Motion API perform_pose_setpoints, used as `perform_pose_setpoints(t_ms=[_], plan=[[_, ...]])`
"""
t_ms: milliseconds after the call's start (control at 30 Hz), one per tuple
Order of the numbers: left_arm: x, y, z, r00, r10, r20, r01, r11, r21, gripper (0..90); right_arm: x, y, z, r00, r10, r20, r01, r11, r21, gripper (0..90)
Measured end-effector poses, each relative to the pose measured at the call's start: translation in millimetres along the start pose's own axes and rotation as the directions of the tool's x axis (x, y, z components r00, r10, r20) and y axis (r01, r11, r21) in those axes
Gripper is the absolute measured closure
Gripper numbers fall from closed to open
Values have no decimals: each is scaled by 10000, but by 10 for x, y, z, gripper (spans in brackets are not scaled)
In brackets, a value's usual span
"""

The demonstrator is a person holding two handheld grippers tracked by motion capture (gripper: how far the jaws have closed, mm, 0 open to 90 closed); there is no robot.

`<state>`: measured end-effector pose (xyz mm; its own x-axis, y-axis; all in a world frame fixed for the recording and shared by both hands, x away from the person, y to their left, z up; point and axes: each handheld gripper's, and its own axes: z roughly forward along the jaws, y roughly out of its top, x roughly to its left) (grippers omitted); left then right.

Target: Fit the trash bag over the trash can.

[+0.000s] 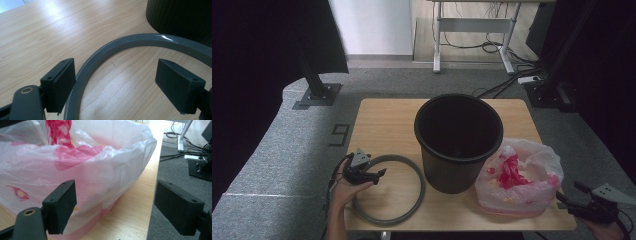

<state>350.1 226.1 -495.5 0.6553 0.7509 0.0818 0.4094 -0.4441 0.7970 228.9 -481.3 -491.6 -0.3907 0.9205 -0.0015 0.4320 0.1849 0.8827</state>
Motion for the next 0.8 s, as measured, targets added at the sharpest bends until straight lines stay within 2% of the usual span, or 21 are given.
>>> perform_pose_setpoints(t_ms=[267,400,800], plan=[[-21,5,38,9999,129,6,-129,9998,170,172,10,75,-84,9997,13,-250,-21,9995,-314,179],[-25,12,41,10000,92,34,-92,9999,59,173,31,137,-114,9993,-5,-377,-14,9986,-520,180],[-41,16,75,9998,177,135,-179,9997,152,175,161,332,47,9955,-400,-862,375,9988,-303,181]])
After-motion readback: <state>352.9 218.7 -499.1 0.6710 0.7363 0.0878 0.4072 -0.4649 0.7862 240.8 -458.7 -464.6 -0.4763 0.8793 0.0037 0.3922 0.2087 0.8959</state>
